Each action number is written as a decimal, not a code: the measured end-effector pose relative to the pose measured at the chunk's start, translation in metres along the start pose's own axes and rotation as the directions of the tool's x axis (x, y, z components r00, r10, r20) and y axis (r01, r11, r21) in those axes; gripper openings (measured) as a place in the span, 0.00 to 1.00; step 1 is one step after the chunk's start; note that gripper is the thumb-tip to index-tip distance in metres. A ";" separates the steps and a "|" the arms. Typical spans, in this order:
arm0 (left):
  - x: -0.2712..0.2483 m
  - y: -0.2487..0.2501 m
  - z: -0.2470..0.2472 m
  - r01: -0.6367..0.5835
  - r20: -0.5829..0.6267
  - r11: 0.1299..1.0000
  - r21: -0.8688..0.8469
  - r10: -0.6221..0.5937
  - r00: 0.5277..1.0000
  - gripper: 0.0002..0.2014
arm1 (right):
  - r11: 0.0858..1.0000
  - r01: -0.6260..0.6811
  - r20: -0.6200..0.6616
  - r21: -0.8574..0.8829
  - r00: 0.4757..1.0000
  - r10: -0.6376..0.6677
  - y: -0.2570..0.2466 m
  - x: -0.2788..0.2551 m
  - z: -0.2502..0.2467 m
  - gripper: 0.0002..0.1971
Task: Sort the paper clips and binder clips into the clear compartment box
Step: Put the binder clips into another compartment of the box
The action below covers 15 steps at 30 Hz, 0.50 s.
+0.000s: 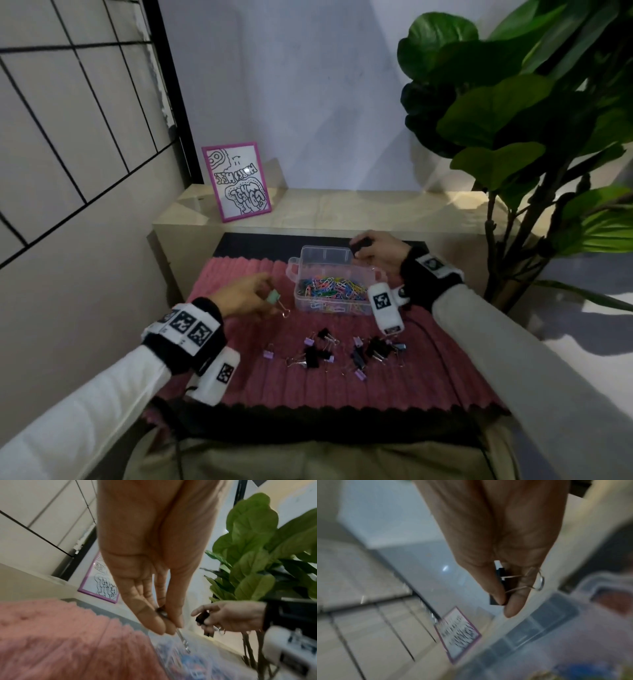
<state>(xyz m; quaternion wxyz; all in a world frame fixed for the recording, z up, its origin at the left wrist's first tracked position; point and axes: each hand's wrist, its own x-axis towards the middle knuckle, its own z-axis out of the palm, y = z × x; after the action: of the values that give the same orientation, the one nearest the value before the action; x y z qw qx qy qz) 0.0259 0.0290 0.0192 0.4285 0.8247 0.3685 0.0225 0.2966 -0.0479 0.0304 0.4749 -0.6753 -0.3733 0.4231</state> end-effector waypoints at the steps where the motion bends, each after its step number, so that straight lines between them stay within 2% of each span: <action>1: -0.001 -0.001 -0.009 -0.019 -0.015 0.999 -0.030 0.019 1.000 0.13 | 0.957 0.044 -0.023 -0.286 0.998 -0.052 -0.003 0.012 0.001 0.13; 2: -0.002 -0.001 -0.016 -0.043 -0.034 0.998 -0.055 0.042 0.999 0.13 | 0.835 0.076 -0.030 -0.545 0.993 -0.110 -0.006 0.020 0.005 0.15; 3: -0.001 -0.001 -0.023 -0.066 -0.058 0.994 -0.083 0.061 0.996 0.13 | 0.698 0.096 -0.014 -0.709 0.989 -0.150 -0.007 0.026 0.009 0.17; 4: 0.000 0.000 -0.029 -0.087 -0.086 0.991 -0.100 0.078 0.993 0.13 | 0.598 0.116 0.019 -0.793 0.986 -0.166 -0.008 0.030 0.014 0.17; 5: 0.002 0.001 -0.034 -0.105 -0.112 0.989 -0.100 0.094 0.989 0.14 | 0.537 0.130 0.051 -0.834 0.986 -0.160 -0.005 0.034 0.017 0.17; 8: 0.012 0.008 -0.041 -0.157 -0.138 0.985 -0.069 0.146 0.980 0.17 | 0.487 0.161 0.114 -0.858 0.986 -0.126 -0.001 0.031 0.023 0.19; 10: 0.023 0.017 -0.039 -0.174 -0.155 0.983 -0.054 0.164 0.974 0.19 | 0.455 0.219 0.155 -0.863 0.972 -0.175 -0.001 0.017 0.018 0.18; 13: 0.043 0.031 -0.035 -0.162 -0.221 0.985 -0.052 0.147 0.964 0.16 | 0.355 0.403 0.285 -0.844 0.896 -0.339 0.001 -0.024 0.008 0.10; 15: 0.055 0.039 -0.030 -0.166 -0.245 0.986 0.015 0.164 0.956 0.13 | 0.372 0.549 0.414 -0.748 0.825 -0.384 0.009 -0.057 0.002 0.05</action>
<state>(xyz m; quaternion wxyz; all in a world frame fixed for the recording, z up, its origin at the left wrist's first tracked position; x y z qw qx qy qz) 0.0779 0.0698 0.0508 0.3789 0.8421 0.3484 0.1610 0.2748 -0.1018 0.0334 0.1527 -0.6442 -0.7439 0.0915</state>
